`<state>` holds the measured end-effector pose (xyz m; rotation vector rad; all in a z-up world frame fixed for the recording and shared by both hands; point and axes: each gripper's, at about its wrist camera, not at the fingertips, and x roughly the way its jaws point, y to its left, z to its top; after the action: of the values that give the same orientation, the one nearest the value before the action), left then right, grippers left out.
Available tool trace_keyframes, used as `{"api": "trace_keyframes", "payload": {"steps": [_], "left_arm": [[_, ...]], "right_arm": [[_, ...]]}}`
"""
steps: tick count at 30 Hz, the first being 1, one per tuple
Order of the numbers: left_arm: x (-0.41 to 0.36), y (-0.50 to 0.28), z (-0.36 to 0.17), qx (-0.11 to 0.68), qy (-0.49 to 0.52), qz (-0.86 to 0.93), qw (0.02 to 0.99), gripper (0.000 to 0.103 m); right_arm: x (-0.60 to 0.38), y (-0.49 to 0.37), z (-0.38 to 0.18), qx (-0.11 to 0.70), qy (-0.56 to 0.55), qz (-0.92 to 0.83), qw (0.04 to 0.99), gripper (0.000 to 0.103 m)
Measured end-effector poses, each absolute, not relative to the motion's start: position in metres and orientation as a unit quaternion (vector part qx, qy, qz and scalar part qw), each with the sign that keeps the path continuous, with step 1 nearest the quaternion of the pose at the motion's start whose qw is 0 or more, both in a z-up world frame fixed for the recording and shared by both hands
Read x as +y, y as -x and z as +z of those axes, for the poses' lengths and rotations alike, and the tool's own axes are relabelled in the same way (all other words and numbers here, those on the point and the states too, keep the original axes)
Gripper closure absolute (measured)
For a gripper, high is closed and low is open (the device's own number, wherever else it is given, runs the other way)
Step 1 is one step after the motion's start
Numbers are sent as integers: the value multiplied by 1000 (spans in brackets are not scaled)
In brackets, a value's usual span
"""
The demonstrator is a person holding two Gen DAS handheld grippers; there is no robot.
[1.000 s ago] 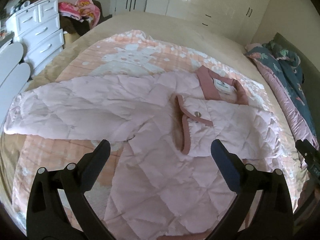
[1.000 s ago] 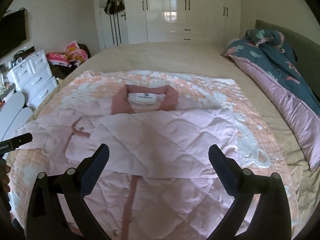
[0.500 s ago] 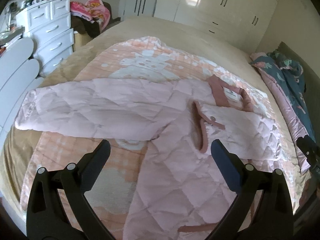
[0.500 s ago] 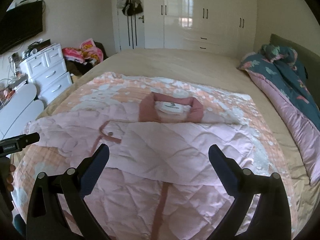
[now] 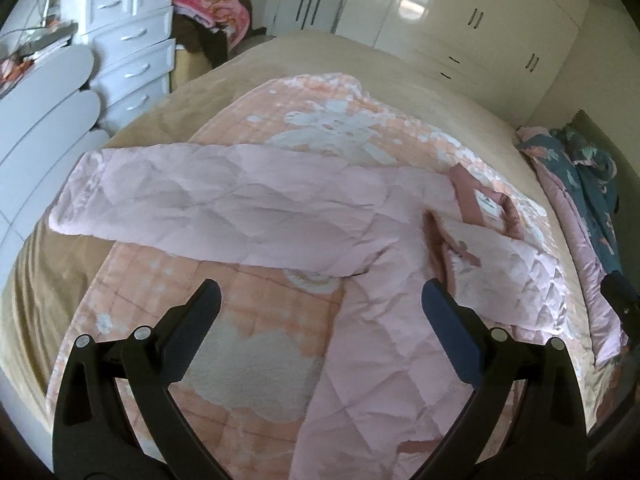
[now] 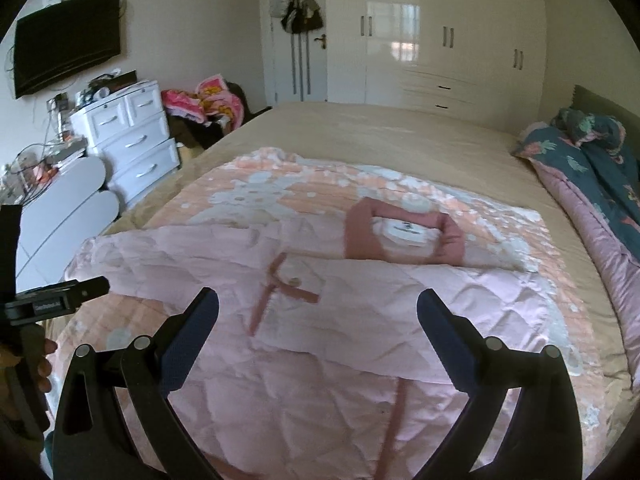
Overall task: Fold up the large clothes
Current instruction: 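Move the left tool toward the cuff of the other outstretched sleeve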
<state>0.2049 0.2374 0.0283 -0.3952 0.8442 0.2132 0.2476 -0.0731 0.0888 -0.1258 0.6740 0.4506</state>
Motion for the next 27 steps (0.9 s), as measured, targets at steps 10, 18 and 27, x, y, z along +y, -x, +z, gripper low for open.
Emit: {"api": "trace_keyframes", "payload": {"steps": [10, 18, 27], "left_arm": [[271, -189, 21, 403, 208, 125, 882, 9], [297, -180, 13, 400, 227, 145, 876, 9], [329, -170, -10, 406, 266, 165, 859, 9]], "right_arm": [[-17, -238, 85, 333, 74, 257, 904, 4], [21, -232, 80, 334, 89, 286, 894, 4], [56, -228, 62, 350, 101, 306, 880, 4]]}}
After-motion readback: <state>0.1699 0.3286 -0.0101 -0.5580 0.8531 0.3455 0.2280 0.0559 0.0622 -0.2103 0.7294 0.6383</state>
